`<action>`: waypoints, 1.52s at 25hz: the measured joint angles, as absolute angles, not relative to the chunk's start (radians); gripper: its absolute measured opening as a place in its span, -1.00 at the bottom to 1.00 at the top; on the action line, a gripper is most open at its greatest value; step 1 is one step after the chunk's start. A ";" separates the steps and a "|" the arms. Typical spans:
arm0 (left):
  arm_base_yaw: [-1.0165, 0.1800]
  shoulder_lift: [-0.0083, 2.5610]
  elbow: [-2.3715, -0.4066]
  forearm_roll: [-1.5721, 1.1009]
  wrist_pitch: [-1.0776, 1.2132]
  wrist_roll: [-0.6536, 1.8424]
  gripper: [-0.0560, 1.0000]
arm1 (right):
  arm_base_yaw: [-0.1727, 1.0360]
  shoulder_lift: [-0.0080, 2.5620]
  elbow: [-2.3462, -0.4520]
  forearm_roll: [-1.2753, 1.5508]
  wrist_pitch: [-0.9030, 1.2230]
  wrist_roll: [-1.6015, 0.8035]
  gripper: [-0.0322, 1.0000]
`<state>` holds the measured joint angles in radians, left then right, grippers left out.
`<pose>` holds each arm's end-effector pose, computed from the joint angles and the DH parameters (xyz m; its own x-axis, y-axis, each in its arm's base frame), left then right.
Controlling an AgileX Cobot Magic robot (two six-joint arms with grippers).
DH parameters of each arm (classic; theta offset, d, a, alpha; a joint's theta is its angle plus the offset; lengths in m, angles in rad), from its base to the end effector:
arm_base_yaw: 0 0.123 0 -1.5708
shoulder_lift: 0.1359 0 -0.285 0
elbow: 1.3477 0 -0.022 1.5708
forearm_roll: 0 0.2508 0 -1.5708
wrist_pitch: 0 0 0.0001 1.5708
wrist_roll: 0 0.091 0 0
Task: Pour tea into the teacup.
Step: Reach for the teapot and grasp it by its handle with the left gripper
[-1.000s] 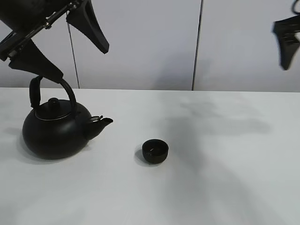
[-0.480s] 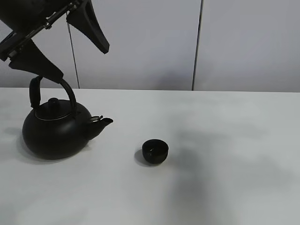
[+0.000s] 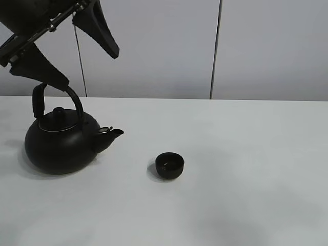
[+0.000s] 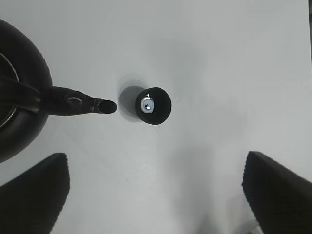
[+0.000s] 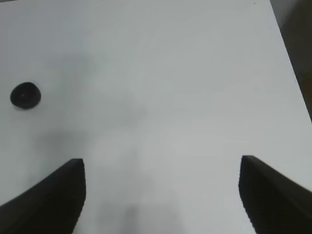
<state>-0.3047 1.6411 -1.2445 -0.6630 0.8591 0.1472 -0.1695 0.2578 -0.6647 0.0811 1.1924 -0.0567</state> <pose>0.3153 -0.1437 0.2767 -0.9394 -0.0002 -0.3429 0.1976 0.8169 -0.5418 0.0176 0.0039 0.3123 -0.6356 0.0818 -0.7677 0.0944 0.9951 0.0279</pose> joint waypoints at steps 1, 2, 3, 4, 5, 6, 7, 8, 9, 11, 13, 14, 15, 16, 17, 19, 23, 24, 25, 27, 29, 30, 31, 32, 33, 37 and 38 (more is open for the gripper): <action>-0.305 1.641 -1.244 -0.663 0.859 0.147 0.42 | -0.170 0.202 -0.632 0.079 1.206 -0.053 0.20; -0.305 1.641 -1.244 -0.663 0.859 0.147 0.42 | -0.170 0.152 -0.597 0.077 1.216 -0.053 0.20; -0.305 1.641 -1.244 -0.663 0.859 0.147 0.42 | -0.170 0.110 -0.569 0.076 1.225 -0.053 0.20; -0.305 1.641 -1.244 -0.663 0.859 0.147 0.42 | -0.170 0.078 -0.547 0.074 1.234 -0.053 0.20; -0.305 1.641 -1.244 -0.663 0.859 0.147 0.42 | -0.170 0.044 -0.532 0.074 1.237 -0.057 0.20; -0.305 1.641 -1.244 -0.663 0.859 0.147 0.42 | -0.170 0.014 -0.522 0.071 1.237 -0.059 0.20; -0.305 1.641 -1.244 -0.663 0.859 0.147 0.42 | -0.170 -0.003 -0.518 0.066 1.233 -0.065 0.20; -0.305 1.641 -1.244 -0.663 0.859 0.147 0.42 | -0.170 -0.014 -0.517 0.062 1.224 -0.074 0.20; -0.305 1.641 -1.244 -0.663 0.859 0.147 0.42 | -0.170 -0.018 -0.513 0.056 1.211 -0.080 0.20; -0.305 1.641 -1.244 -0.663 0.859 0.147 0.42 | -0.170 -0.018 -0.510 0.046 1.200 -0.083 0.20; -0.305 1.641 -1.244 -0.663 0.859 0.147 0.42 | -0.170 -0.018 -0.509 0.041 1.188 -0.084 0.20; -0.305 1.641 -1.244 -0.663 0.859 0.147 0.42 | -0.170 -0.015 -0.508 0.041 1.180 -0.084 0.20; -0.305 1.641 -1.244 -0.663 0.859 0.147 0.42 | -0.170 -0.012 -0.506 0.040 1.170 -0.085 0.20; -0.305 1.641 -1.244 -0.663 0.859 0.147 0.42 | -0.170 -0.006 -0.500 0.040 1.155 -0.086 0.20; -0.305 1.641 -1.244 -0.663 0.859 0.147 0.42 | -0.170 -0.004 -0.491 0.040 1.131 -0.087 0.20; -0.305 1.641 -1.244 -0.663 0.859 0.147 0.42 | -0.170 -0.001 -0.475 0.041 1.103 -0.088 0.20; -0.305 1.641 -1.244 -0.663 0.859 0.147 0.42 | -0.170 0.002 -0.470 0.041 1.097 -0.084 0.20; -0.305 1.641 -1.244 -0.663 0.859 0.147 0.42 | -0.170 0.003 -0.470 0.041 1.096 -0.083 0.20; -0.305 1.641 -1.244 -0.663 0.859 0.147 0.42 | -0.170 0.003 -0.470 0.041 1.096 -0.083 0.20; -0.305 1.641 -1.244 -0.663 0.859 0.147 0.42 | -0.170 0.003 -0.470 0.041 1.096 -0.083 0.20; -0.305 1.641 -1.244 -0.663 0.859 0.147 0.42 | -0.170 0.003 -0.470 0.041 1.095 -0.083 0.20; -0.305 1.641 -1.244 -0.663 0.859 0.147 0.42 | -0.170 0.003 -0.470 0.041 1.094 -0.083 0.20; -0.305 1.641 -1.244 -0.663 0.858 0.147 0.42 | -0.170 0.003 -0.470 0.041 1.094 -0.083 0.20; -0.305 1.641 -1.244 -0.663 0.854 0.147 0.42 | -0.170 0.003 -0.470 0.041 1.092 -0.083 0.20; -0.305 1.641 -1.244 -0.663 0.847 0.147 0.42 | -0.170 0.003 -0.470 0.041 1.092 -0.083 0.20; -0.305 1.641 -1.244 -0.666 0.803 0.147 0.42 | -0.170 0.003 -0.470 0.041 1.090 -0.083 0.20; -0.305 1.641 -1.244 -0.667 0.795 0.147 0.42 | -0.170 0.003 -0.470 0.041 1.090 -0.083 0.20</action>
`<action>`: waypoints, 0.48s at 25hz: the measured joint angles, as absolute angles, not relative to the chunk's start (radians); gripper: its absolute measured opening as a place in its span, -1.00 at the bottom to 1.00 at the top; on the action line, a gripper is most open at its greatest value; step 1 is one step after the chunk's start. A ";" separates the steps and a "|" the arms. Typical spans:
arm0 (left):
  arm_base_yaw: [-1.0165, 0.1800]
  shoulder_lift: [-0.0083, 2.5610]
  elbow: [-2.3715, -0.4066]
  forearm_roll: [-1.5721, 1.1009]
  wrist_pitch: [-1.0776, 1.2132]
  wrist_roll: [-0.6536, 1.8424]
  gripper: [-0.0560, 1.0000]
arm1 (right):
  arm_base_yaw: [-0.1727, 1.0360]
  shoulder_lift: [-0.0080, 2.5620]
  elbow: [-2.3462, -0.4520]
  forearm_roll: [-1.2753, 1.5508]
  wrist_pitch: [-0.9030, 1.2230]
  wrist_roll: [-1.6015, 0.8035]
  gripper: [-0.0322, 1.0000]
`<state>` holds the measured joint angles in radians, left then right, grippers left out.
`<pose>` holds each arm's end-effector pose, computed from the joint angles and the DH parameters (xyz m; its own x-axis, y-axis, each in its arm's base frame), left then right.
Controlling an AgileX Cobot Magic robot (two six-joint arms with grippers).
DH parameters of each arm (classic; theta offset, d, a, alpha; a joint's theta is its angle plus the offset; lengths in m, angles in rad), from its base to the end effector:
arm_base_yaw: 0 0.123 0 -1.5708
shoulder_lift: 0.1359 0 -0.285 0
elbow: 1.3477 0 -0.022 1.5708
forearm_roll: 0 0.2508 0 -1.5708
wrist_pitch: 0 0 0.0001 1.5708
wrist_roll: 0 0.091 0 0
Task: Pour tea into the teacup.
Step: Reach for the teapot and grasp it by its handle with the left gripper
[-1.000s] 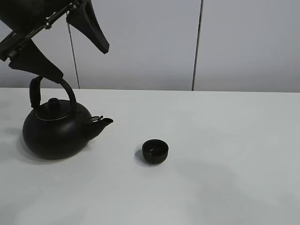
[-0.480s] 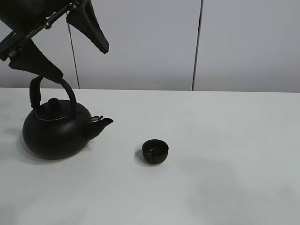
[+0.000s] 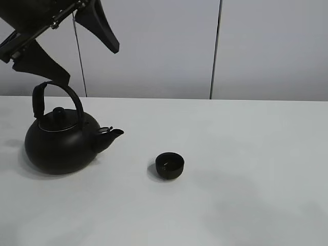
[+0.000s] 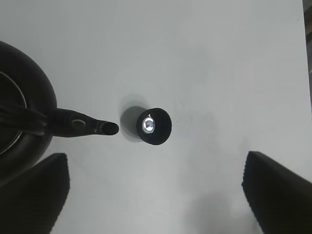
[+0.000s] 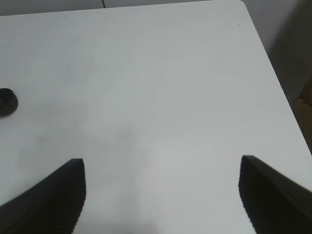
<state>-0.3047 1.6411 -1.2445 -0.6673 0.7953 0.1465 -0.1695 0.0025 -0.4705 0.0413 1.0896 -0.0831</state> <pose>0.3208 -0.1431 0.2785 -0.9203 -0.0397 -0.3891 0.1923 0.8204 -0.5385 -0.0019 0.0037 0.2668 -0.5095 0.0224 -0.8602 0.1052 0.9938 -0.0364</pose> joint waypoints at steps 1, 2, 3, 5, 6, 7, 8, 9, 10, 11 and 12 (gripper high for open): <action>-0.305 1.641 -1.244 -0.667 0.790 0.147 0.42 | -0.170 0.003 -0.470 0.041 1.089 -0.083 0.20; -0.305 1.641 -1.244 -0.668 0.785 0.147 0.42 | -0.170 0.003 -0.470 0.041 1.089 -0.083 0.20; -0.302 1.641 -1.244 -0.668 0.780 0.149 0.42 | -0.170 0.003 -0.470 0.041 1.089 -0.083 0.20; -0.300 1.629 -1.241 -0.644 0.753 0.174 0.42 | -0.170 0.003 -0.470 0.041 1.089 -0.083 0.20; -0.300 1.611 -1.239 -0.612 0.734 0.191 0.42 | -0.170 0.003 -0.470 0.041 1.089 -0.083 0.20; -0.300 1.588 -1.236 -0.576 0.703 0.208 0.42 | -0.170 0.003 -0.470 0.041 1.089 -0.083 0.20; -0.300 1.552 -1.235 -0.527 0.667 0.223 0.42 | -0.170 0.003 -0.470 0.041 1.089 -0.083 0.20; -0.300 1.512 -1.231 -0.473 0.631 0.234 0.42 | -0.170 0.003 -0.470 0.041 1.089 -0.083 0.20; -0.300 1.468 -1.214 -0.419 0.578 0.241 0.42 | -0.170 0.003 -0.470 0.041 1.089 -0.083 0.20; -0.300 1.432 -1.187 -0.380 0.517 0.244 0.42 | -0.170 0.003 -0.470 0.041 1.089 -0.083 0.20; -0.300 1.391 -1.136 -0.338 0.445 0.246 0.42 | -0.170 0.003 -0.470 0.041 1.089 -0.083 0.20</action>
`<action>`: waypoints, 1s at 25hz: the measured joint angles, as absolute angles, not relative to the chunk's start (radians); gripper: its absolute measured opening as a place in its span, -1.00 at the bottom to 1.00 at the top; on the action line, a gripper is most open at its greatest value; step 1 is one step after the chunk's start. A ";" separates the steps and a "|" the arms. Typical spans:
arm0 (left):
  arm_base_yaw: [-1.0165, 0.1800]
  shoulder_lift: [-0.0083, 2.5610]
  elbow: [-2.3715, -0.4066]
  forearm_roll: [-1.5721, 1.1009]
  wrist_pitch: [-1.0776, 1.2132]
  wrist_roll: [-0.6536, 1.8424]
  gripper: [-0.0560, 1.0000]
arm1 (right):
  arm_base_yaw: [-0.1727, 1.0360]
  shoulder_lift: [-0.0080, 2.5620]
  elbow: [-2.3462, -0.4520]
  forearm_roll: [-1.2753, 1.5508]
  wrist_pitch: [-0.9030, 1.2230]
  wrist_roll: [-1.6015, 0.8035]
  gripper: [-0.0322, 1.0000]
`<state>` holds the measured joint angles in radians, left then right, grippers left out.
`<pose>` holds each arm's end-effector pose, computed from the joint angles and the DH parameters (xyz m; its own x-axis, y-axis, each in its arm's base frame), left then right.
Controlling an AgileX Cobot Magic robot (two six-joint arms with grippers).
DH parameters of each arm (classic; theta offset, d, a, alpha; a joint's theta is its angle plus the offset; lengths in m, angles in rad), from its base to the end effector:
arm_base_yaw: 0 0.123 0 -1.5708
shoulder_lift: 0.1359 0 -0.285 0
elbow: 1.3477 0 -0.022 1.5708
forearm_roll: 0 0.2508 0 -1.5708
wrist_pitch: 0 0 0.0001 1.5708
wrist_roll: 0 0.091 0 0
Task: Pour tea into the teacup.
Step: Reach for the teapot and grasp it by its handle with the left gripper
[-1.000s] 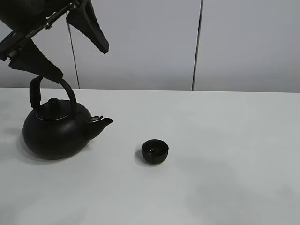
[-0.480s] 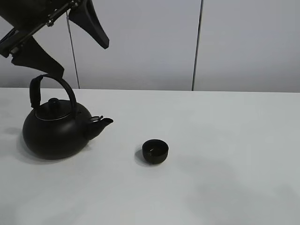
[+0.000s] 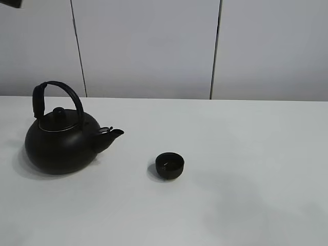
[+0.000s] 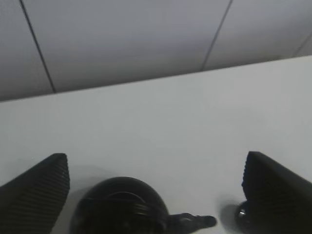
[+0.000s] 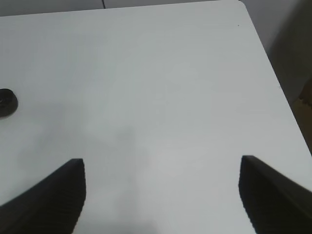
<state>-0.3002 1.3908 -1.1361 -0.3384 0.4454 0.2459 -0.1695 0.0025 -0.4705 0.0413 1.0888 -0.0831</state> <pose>0.2953 -0.1051 0.3374 -0.5560 0.1083 -0.8241 0.3726 0.9187 -0.1307 -0.0019 0.0037 0.2669 -0.5088 0.0223 -0.8606 0.1052 0.9938 -0.0365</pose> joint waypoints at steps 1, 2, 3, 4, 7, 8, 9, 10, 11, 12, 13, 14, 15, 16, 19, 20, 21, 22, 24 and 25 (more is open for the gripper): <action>-0.300 1.357 -1.068 -0.306 0.377 0.247 0.42 | -0.170 0.003 -0.470 0.041 1.089 -0.083 0.20; -0.300 1.331 -1.000 -0.285 0.282 0.247 0.42 | -0.170 0.003 -0.470 0.041 1.089 -0.083 0.20; -0.300 1.316 -0.910 -0.267 0.174 0.248 0.42 | -0.170 0.003 -0.470 0.041 1.089 -0.083 0.20; -0.300 1.307 -0.815 -0.257 0.054 0.248 0.42 | -0.170 0.003 -0.470 0.041 1.089 -0.083 0.20; -0.300 1.301 -0.564 -0.253 -0.321 0.246 0.42 | -0.170 0.003 -0.470 0.041 1.089 -0.083 0.20; -0.300 1.301 -0.491 -0.253 -0.431 0.245 0.42 | -0.170 0.003 -0.470 0.041 1.089 -0.083 0.20; -0.300 1.301 -0.438 -0.253 -0.533 0.242 0.42 | -0.170 0.003 -0.470 0.041 1.089 -0.083 0.20; -0.300 1.300 -0.385 -0.253 -0.651 0.242 0.42 | -0.170 0.003 -0.470 0.041 1.089 -0.083 0.20; -0.300 1.298 -0.346 -0.254 -0.724 0.242 0.42 | -0.170 0.003 -0.470 0.041 1.089 -0.083 0.20; -0.300 1.296 -0.317 -0.254 -0.762 0.242 0.42 | -0.170 0.003 -0.470 0.041 1.089 -0.083 0.20; -0.300 1.296 -0.302 -0.254 -0.786 0.242 0.42 | -0.170 0.003 -0.470 0.041 1.089 -0.083 0.20; -0.300 1.303 -0.290 -0.254 -0.799 0.242 0.42 | -0.170 0.003 -0.470 0.041 1.089 -0.083 0.20; -0.298 1.317 -0.286 -0.254 -0.808 0.242 0.42 | -0.170 0.003 -0.470 0.041 1.089 -0.083 0.20; -0.296 1.341 -0.286 -0.254 -0.821 0.242 0.42 | -0.170 0.003 -0.470 0.041 1.089 -0.083 0.20; -0.295 1.433 -0.286 -0.243 -0.856 0.242 0.42 | -0.170 0.003 -0.470 0.041 1.089 -0.083 0.20; -0.293 1.463 -0.286 -0.229 -0.872 0.242 0.42 | -0.170 0.003 -0.470 0.041 1.089 -0.082 0.20; -0.293 1.497 -0.286 -0.208 -0.893 0.242 0.42 | -0.170 0.003 -0.470 0.041 1.089 -0.083 0.20; -0.293 1.528 -0.286 -0.184 -0.913 0.242 0.42 | -0.170 0.003 -0.470 0.041 1.089 -0.083 0.20; -0.293 1.577 -0.286 -0.160 -0.965 0.242 0.42 | -0.170 0.003 -0.470 0.041 1.089 -0.083 0.20; -0.293 1.600 -0.286 -0.152 -0.981 0.242 0.42 | -0.170 0.003 -0.470 0.041 1.089 -0.083 0.20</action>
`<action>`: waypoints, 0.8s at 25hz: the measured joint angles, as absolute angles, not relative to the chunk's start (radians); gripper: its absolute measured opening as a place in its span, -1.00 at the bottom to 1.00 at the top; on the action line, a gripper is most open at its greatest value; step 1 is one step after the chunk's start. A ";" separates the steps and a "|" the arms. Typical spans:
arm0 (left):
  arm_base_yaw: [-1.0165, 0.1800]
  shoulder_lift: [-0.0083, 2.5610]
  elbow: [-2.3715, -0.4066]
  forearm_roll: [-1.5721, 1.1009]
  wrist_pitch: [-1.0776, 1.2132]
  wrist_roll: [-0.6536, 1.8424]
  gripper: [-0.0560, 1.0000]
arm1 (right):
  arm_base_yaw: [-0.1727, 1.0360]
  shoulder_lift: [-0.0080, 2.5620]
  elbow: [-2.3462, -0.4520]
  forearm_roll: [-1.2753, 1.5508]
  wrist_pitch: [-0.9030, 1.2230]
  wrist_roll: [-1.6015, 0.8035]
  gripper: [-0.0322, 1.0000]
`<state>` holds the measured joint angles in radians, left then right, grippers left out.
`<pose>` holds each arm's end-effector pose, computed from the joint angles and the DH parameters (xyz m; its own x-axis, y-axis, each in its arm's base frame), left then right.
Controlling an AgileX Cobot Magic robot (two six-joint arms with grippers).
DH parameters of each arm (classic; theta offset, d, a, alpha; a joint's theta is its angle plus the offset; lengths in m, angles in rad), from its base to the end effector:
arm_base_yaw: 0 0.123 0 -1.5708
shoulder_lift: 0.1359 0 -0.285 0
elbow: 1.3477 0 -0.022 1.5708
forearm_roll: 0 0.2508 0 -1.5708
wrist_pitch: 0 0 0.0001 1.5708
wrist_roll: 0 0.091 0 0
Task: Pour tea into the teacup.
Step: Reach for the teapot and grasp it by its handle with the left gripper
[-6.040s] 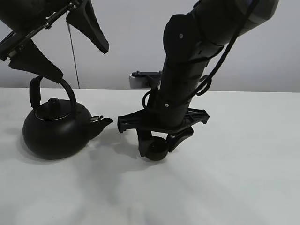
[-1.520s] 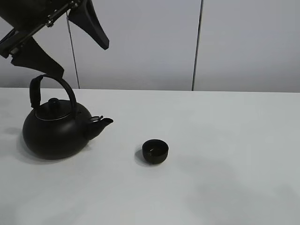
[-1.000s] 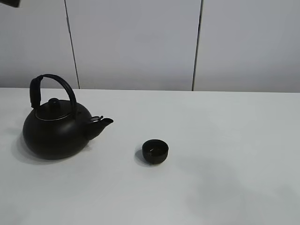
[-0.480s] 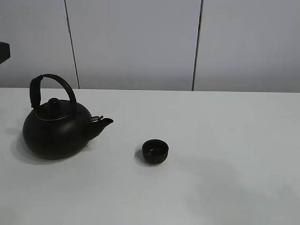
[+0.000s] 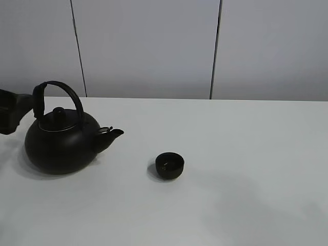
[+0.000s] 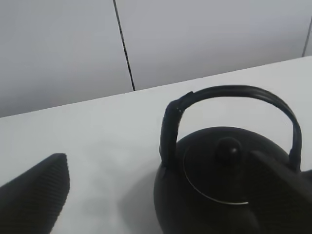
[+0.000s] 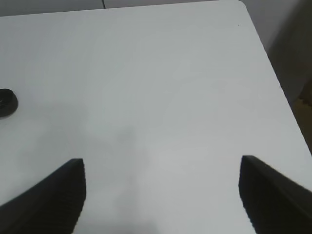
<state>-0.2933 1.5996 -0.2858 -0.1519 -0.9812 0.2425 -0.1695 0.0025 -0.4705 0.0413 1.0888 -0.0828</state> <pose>0.2326 -0.0583 0.1530 -0.2079 0.2254 -0.9518 0.2054 0.9615 0.1828 -0.0019 0.0037 0.2669 -0.5088 0.0226 -0.8606 0.1054 0.9938 -0.0362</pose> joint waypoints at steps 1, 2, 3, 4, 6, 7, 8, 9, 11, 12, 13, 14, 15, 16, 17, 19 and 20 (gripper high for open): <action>-0.293 1.620 -0.289 -0.147 -0.989 0.242 0.42 | -0.170 0.003 -0.470 0.041 1.089 -0.083 0.20; -0.288 1.640 -0.294 -0.141 -0.993 0.242 0.42 | -0.170 0.003 -0.470 0.041 1.089 -0.083 0.20; -0.279 1.655 -0.301 -0.133 -0.994 0.238 0.42 | -0.170 0.003 -0.470 0.041 1.089 -0.083 0.20; -0.269 1.670 -0.309 -0.117 -0.994 0.233 0.42 | -0.170 0.003 -0.470 0.041 1.089 -0.083 0.20; -0.239 1.691 -0.331 -0.076 -0.994 0.212 0.42 | -0.170 0.003 -0.470 0.041 1.089 -0.083 0.20; -0.227 1.699 -0.343 -0.056 -0.994 0.198 0.42 | -0.170 0.003 -0.470 0.041 1.089 -0.083 0.20; -0.212 1.705 -0.354 -0.037 -0.994 0.188 0.42 | -0.170 0.003 -0.470 0.041 1.089 -0.083 0.20; -0.198 1.710 -0.364 -0.021 -0.994 0.180 0.42 | -0.170 0.003 -0.470 0.041 1.089 -0.083 0.20; -0.177 1.718 -0.382 0.008 -0.990 0.163 0.42 | -0.170 0.003 -0.470 0.041 1.089 -0.083 0.20; -0.167 1.722 -0.391 0.022 -0.987 0.158 0.42 | -0.170 0.003 -0.470 0.041 1.088 -0.083 0.20; -0.158 1.726 -0.399 0.036 -0.984 0.154 0.42 | -0.170 0.003 -0.470 0.041 1.088 -0.083 0.20; -0.151 1.735 -0.410 0.055 -0.982 0.152 0.42 | -0.170 0.003 -0.470 0.041 1.088 -0.083 0.20; -0.145 1.747 -0.421 0.075 -0.981 0.151 0.42 | -0.170 0.003 -0.470 0.041 1.088 -0.083 0.20; -0.140 1.762 -0.431 0.094 -0.976 0.149 0.42 | -0.170 0.003 -0.470 0.041 1.088 -0.083 0.20; -0.137 1.777 -0.438 0.104 -0.974 0.147 0.42 | -0.170 0.003 -0.470 0.041 1.088 -0.083 0.20; -0.137 1.806 -0.451 0.116 -0.972 0.144 0.42 | -0.170 0.003 -0.470 0.041 1.088 -0.083 0.20; -0.137 1.817 -0.457 0.119 -0.972 0.144 0.42 | -0.170 0.003 -0.470 0.041 1.088 -0.083 0.20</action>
